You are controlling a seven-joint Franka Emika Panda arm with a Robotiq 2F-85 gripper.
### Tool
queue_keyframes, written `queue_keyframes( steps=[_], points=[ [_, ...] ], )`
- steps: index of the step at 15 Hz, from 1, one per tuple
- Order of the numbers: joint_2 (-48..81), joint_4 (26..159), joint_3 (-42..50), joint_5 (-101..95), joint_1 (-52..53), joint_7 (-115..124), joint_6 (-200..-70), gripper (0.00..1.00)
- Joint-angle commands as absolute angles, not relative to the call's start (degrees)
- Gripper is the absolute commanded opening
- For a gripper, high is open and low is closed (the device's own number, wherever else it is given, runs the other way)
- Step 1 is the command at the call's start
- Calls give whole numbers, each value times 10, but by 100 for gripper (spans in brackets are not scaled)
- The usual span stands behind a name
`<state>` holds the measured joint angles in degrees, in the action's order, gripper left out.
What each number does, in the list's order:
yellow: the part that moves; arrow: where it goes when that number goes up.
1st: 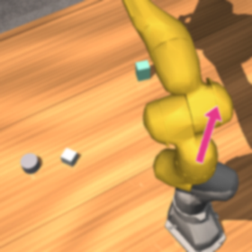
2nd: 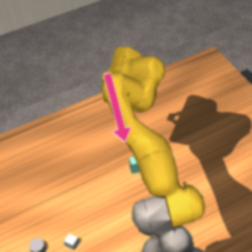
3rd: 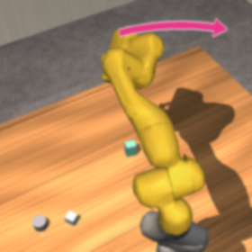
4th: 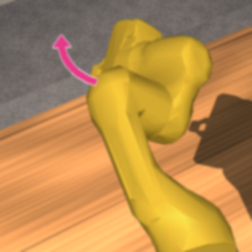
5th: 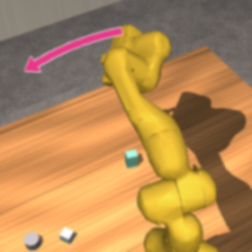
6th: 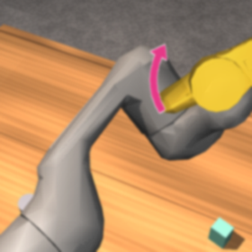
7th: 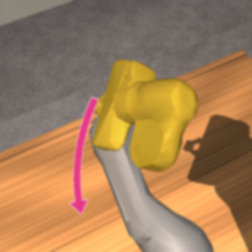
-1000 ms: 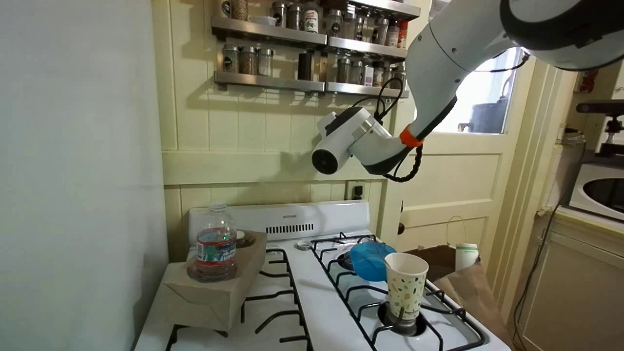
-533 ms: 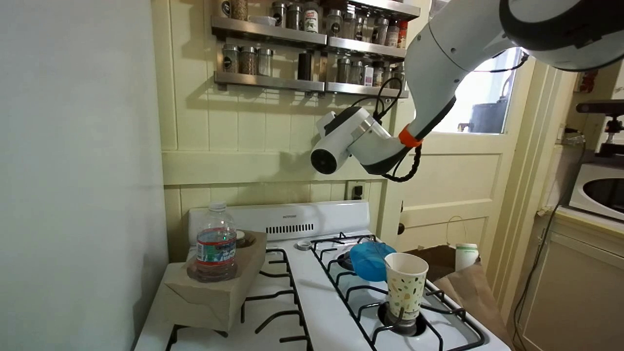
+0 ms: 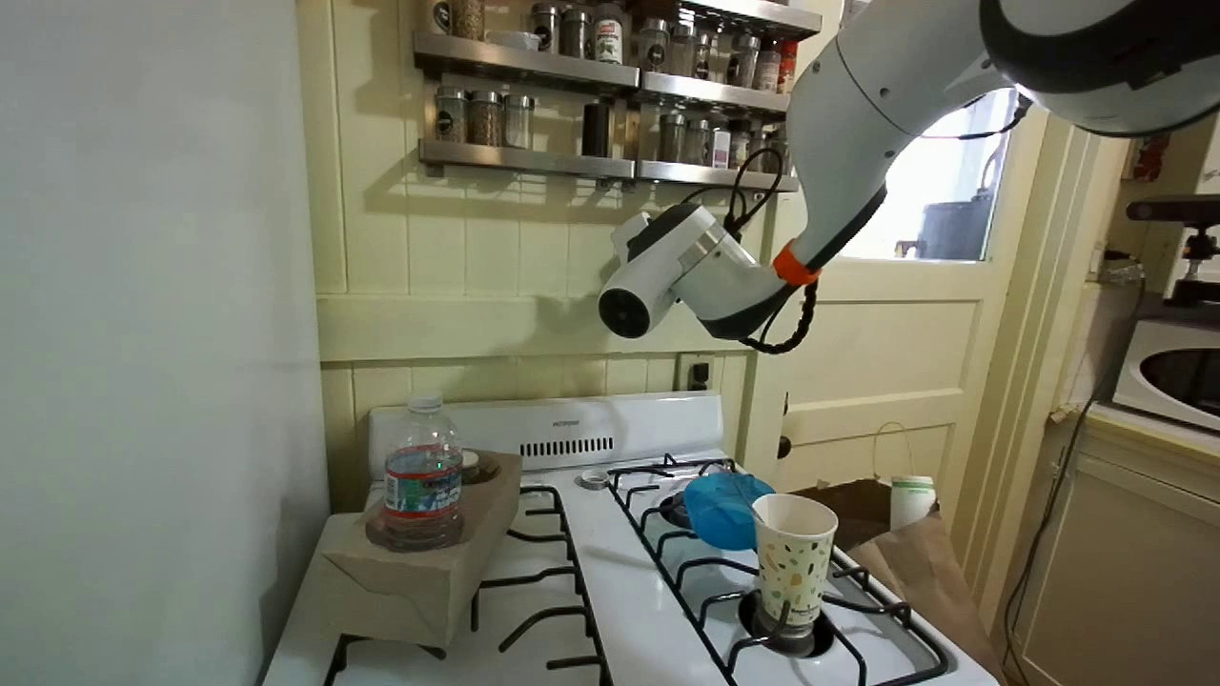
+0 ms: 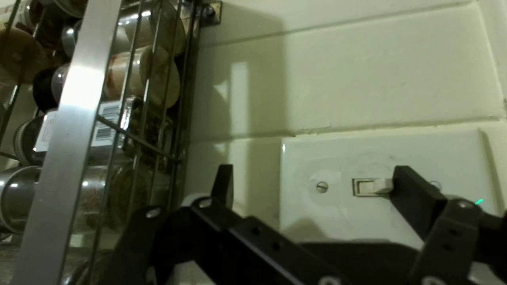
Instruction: Turn on the switch
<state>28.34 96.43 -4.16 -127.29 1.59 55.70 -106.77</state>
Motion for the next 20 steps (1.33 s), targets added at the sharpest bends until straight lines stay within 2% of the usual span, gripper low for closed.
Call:
queue_keyframes(
  steps=[1,5,14,20],
  points=[
    [279,969,-35,-1292,31,583,-1009,100],
    [278,974,-36,-1300,42,591,-960,100],
    [154,1156,-64,-1304,20,539,-1201,100],
    [-1,1267,-55,-1387,-9,746,-1361,100]
  ],
)
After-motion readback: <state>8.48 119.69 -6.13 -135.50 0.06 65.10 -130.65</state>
